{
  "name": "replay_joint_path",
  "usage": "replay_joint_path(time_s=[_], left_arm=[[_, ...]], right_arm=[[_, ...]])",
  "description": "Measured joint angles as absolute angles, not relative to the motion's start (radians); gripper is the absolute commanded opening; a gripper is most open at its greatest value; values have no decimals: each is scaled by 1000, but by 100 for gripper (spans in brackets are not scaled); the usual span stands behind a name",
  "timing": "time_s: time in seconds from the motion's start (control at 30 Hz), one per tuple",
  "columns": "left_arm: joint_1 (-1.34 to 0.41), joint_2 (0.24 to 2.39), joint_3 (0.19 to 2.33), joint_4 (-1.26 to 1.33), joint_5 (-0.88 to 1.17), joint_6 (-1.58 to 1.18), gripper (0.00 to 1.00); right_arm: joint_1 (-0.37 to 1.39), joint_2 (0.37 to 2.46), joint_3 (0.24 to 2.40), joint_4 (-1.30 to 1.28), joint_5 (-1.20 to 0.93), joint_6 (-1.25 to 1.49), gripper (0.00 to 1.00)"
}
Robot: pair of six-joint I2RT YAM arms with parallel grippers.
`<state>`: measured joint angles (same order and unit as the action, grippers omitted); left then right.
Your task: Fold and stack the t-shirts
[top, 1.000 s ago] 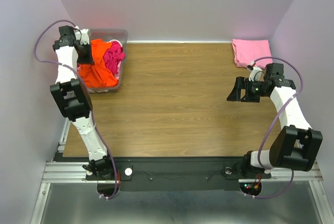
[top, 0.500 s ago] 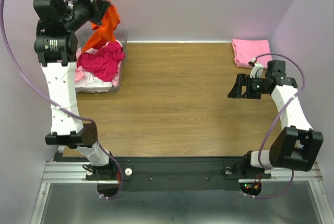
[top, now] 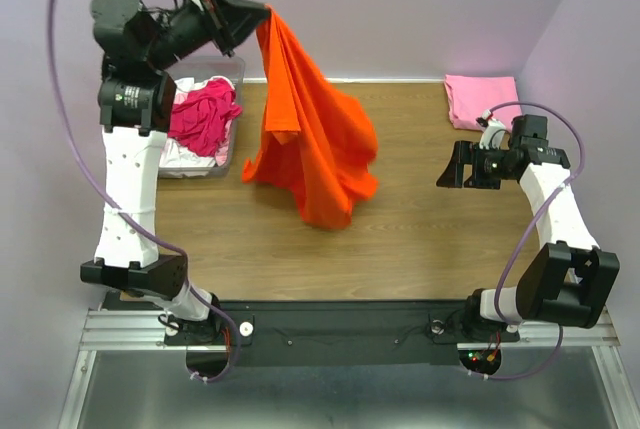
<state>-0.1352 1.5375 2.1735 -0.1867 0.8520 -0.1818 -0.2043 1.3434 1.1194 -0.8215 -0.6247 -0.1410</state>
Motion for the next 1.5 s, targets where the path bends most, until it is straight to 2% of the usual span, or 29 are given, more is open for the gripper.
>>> replay_joint_path(time_s=[0.03,0.07,0.1,0.13,0.23,0.37,0.53,0.63,0.73,0.77,0.9,1.13,1.27,1.37,1.47,1.5], left_arm=[[-135,1527,2121,-173,858,-181,4],[-135,1503,2019,-168,866,-175,14],[-134,1493,1957,-167,871,-167,43],[-134,1484,1866,-175,881,-147,50],[-121,1505,1675,-258,877,-28,61],[-33,1556,1476,-336,855,76,63],[72,1615,1450,-471,795,307,63],[29,1615,1455,-550,768,464,64],[-47,1618,1451,-601,751,558,65],[-75,1620,1442,-606,751,579,73],[-112,1633,1394,-618,737,598,73],[-194,1670,1291,-606,643,562,73],[-264,1676,1282,-576,591,516,73],[-303,1697,1283,-548,554,479,72],[-325,1747,1286,-532,528,447,62],[-326,1760,1287,-531,522,442,58]], right_arm=[[-204,1343,1119,-821,-625,-141,100],[-204,1343,1119,-820,-625,-142,100],[-204,1343,1119,-818,-626,-142,100],[-204,1343,1119,-816,-627,-142,100],[-204,1345,1119,-808,-635,-147,100],[-204,1357,1115,-802,-648,-162,100],[-196,1391,1076,-794,-697,-177,96],[-142,1443,1040,-793,-712,-184,92],[2,1521,1029,-788,-712,-183,90],[46,1538,1029,-780,-711,-183,90],[196,1626,1033,-750,-703,-184,88],[324,1735,1036,-665,-641,-167,84],[376,1741,1035,-610,-605,-152,78],[392,1756,1037,-580,-612,-137,68],[405,1777,1045,-557,-620,-123,62],[408,1783,1048,-551,-622,-120,54]])
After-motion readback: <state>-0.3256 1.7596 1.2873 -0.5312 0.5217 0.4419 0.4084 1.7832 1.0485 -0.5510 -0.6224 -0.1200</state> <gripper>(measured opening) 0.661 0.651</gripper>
